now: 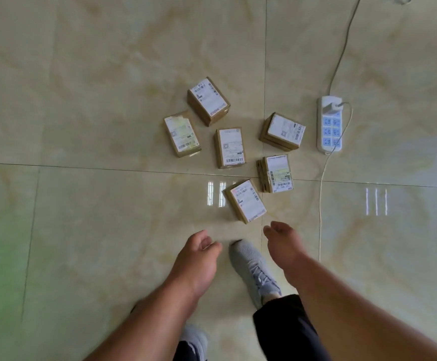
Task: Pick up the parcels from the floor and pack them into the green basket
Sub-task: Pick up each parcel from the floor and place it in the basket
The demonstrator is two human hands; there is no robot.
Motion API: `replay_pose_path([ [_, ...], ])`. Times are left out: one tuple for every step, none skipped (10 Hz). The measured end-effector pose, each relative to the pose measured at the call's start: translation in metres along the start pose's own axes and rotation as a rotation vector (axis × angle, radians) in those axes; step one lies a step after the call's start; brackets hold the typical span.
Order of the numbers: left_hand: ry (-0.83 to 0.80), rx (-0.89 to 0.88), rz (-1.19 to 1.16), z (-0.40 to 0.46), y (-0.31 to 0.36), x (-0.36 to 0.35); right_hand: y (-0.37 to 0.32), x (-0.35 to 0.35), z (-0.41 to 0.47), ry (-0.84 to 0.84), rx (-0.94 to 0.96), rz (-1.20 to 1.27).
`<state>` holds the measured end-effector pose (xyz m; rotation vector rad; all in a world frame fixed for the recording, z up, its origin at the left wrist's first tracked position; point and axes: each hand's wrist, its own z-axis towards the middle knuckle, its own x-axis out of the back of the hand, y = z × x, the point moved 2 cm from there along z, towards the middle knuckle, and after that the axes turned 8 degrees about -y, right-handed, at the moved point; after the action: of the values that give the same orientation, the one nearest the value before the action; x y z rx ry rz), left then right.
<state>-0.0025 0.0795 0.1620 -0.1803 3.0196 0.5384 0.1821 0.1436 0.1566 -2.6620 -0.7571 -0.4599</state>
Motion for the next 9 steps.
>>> replay_pose_path([
  [0.002, 0.01, -0.015, 0.017, -0.011, -0.017, 0.01, 0.006, 0.022, 0.002, -0.01, -0.019],
  [0.03, 0.069, -0.066, 0.049, -0.019, -0.038, 0.015, 0.017, 0.056, -0.039, -0.009, -0.111],
  [0.017, 0.051, -0.124, 0.075, -0.014, -0.054, 0.012, 0.024, 0.086, -0.059, 0.02, -0.187],
  [0.028, 0.075, -0.138, 0.112, -0.016, -0.075, 0.008, 0.023, 0.129, -0.099, 0.054, -0.238],
  [0.06, 0.089, -0.177, 0.157, -0.017, -0.089, 0.004, 0.014, 0.172, -0.135, 0.1, -0.314],
  [0.098, 0.08, -0.167, 0.199, -0.016, -0.104, 0.001, 0.008, 0.212, -0.167, 0.153, -0.406],
  [0.104, 0.064, -0.136, 0.23, -0.016, -0.116, 0.0, 0.002, 0.24, -0.207, 0.144, -0.482],
  [0.06, 0.015, -0.132, 0.245, -0.017, -0.124, 0.002, 0.002, 0.25, -0.223, 0.149, -0.468],
  [0.035, 0.001, -0.151, 0.235, -0.02, -0.12, 0.003, 0.004, 0.241, -0.256, 0.149, -0.473],
])
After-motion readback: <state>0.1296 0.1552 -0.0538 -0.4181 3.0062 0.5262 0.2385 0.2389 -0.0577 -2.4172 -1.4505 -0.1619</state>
